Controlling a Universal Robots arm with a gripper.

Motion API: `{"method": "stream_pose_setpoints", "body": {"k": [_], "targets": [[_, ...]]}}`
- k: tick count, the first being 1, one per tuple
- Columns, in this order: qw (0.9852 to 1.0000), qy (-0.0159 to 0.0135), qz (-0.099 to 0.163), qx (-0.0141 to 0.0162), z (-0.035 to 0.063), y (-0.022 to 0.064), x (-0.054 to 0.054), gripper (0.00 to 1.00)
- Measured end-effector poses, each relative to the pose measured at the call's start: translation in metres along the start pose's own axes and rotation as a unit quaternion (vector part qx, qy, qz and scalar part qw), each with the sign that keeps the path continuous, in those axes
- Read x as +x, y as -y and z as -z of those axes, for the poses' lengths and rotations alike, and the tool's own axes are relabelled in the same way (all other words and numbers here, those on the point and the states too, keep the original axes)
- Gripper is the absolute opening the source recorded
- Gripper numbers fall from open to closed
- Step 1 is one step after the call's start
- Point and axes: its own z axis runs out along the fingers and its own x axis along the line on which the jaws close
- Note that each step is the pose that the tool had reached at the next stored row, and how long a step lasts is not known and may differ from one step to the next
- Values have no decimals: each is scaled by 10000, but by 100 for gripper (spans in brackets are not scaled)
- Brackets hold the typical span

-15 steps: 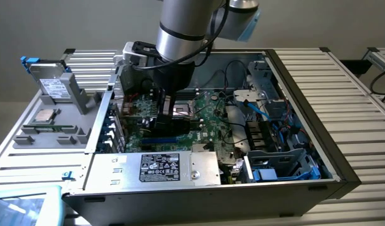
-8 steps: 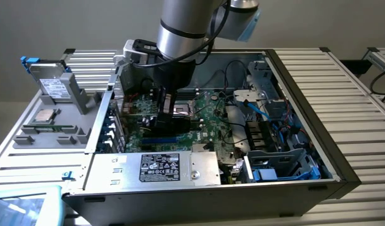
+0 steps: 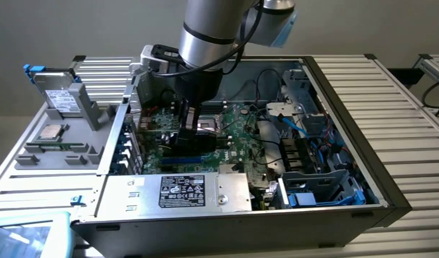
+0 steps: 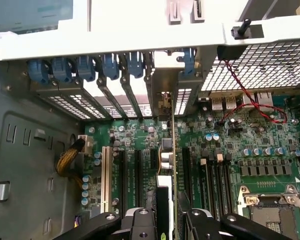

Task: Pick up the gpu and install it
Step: 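Insert the gpu into the slot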

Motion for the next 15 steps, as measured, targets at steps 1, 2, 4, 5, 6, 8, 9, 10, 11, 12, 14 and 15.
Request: {"method": "stream_pose_setpoints", "body": {"k": [1,2,4,5,6,8,9,10,11,12,14,15], "targets": [[10000,0,1,-3,0,0,0,27],[10000,-1,1,-8,0,0,1,27],[10000,0,1,-17,-5,1,0,27],[10000,-1,2,-21,-7,2,0,27],[10000,-3,1,-24,-8,2,0,27],[10000,-1,2,-23,-17,3,0,27],[10000,-1,2,-24,-23,4,-1,27],[10000,-1,2,-24,-29,4,-1,27],[10000,-1,2,-24,-35,2,-2,27],[10000,-2,1,-24,-39,-1,-1,27],[10000,-3,1,-24,-40,-5,-1,27],[10000,-2,2,-23,-40,-5,-1,27]]}}
